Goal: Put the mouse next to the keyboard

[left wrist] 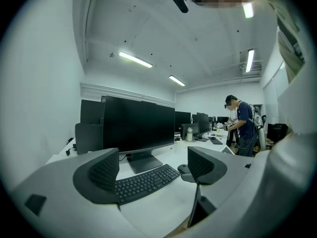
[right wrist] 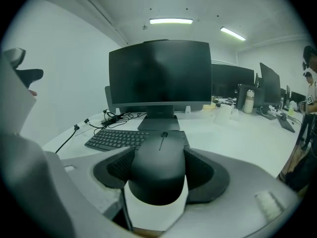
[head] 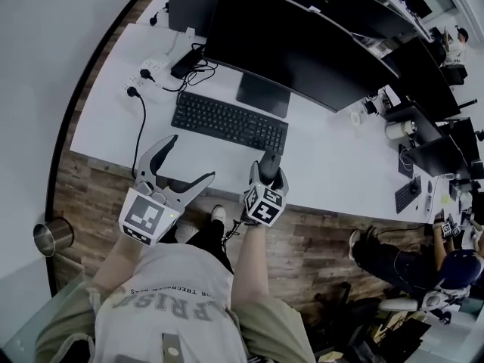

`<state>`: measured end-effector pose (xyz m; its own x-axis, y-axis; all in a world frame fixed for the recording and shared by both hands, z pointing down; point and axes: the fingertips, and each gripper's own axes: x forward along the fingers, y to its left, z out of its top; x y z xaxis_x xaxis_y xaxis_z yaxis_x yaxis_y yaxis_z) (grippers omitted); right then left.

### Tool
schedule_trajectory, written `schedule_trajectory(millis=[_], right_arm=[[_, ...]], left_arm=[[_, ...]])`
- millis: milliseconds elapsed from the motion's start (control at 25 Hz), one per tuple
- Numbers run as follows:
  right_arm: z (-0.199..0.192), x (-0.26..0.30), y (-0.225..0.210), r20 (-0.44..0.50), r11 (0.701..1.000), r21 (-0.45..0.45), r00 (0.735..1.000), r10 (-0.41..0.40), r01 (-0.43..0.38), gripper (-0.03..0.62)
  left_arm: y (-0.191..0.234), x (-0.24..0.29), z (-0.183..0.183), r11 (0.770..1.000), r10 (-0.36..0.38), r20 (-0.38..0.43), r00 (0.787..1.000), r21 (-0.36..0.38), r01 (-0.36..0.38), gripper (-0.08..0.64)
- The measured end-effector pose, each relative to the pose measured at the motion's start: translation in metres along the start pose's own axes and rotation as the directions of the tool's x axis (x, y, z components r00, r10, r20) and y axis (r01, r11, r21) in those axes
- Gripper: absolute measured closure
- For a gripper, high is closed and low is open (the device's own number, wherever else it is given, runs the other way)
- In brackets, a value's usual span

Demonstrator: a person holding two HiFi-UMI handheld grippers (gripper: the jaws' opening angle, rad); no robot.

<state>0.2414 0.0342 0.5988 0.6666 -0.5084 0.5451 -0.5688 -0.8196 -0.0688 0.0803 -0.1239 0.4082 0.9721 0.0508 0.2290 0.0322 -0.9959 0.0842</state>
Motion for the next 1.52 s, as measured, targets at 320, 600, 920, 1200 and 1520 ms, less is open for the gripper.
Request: schedule_trajectory(millis=[320, 600, 920, 1200, 1520], right_arm=[[0.009, 0.007, -0.08, -0.012, 0.999, -0.03, 0.999, 0.041, -0.041, 0.279], [0.016, 0.025, -0.134, -0.024, 0.996, -0.035, 0.997, 0.076, -0.076, 0.279], [0.022, 0.056, -0.167, -0.04, 0.992, -0.067, 0.994, 0.101, -0.104, 0.279], [0.021, 0.084, -0.178, -0.068, 0.99, -0.07, 0.991, 0.119, -0.124, 0.279], [0.003, 0.122, -0.182, -0.137, 0.987, -0.074, 0.982, 0.13, -0.141, 0.279]], left_arm=[[-0.051, 0.045, 0.002, 0.997, 0.08, -0.01, 0.997, -0.023, -0.08, 0.144], [-0.086, 0.083, 0.001, 0.991, 0.127, -0.012, 0.992, -0.032, -0.127, 0.144], [-0.107, 0.121, 0.002, 0.989, 0.146, -0.006, 0.989, -0.032, -0.146, 0.144], [-0.116, 0.142, 0.001, 0.989, 0.144, -0.02, 0.989, -0.033, -0.145, 0.144], [-0.113, 0.153, -0.004, 0.988, 0.151, -0.033, 0.988, -0.019, -0.151, 0.144]])
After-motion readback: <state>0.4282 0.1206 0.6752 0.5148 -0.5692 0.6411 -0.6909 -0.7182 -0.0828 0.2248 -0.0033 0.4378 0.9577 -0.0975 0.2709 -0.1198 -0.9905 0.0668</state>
